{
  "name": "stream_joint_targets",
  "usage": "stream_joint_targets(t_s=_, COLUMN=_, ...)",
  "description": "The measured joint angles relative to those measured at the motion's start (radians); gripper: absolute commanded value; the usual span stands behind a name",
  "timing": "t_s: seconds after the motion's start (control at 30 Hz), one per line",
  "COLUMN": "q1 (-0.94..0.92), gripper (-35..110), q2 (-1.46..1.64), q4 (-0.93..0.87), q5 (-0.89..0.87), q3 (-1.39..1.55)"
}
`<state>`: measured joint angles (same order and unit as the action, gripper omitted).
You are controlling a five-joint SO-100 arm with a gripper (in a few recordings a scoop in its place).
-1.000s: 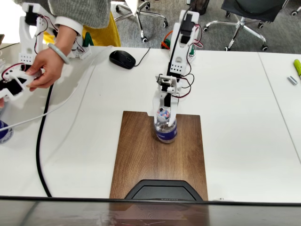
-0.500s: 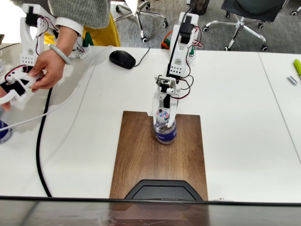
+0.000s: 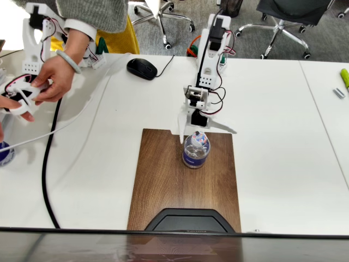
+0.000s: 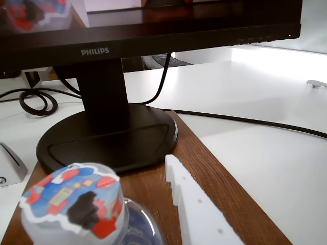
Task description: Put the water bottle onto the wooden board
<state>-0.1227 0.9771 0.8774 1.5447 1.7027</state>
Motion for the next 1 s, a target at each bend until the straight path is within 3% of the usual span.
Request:
stream_joint_targets(t_s=0.27, q1=-0.038, gripper=80, q2=0.066, q4=-0.003, q5=0.054, q3=0.101)
stream_joint_targets(t_s=0.47, q1=-0.04, gripper=80, q2=0.288, q4=-0.055, q5=0.055, q3=0.299)
stream_joint_targets(t_s=0.67, q1=-0.052, gripper=79, q2=0.63, q4=-0.13, q5=0.051, q3=0.595)
stream_joint_targets(t_s=1.0, q1=-0.02, gripper=78, q2=1.31, q4=-0.423, q5=0.049, q3=1.003)
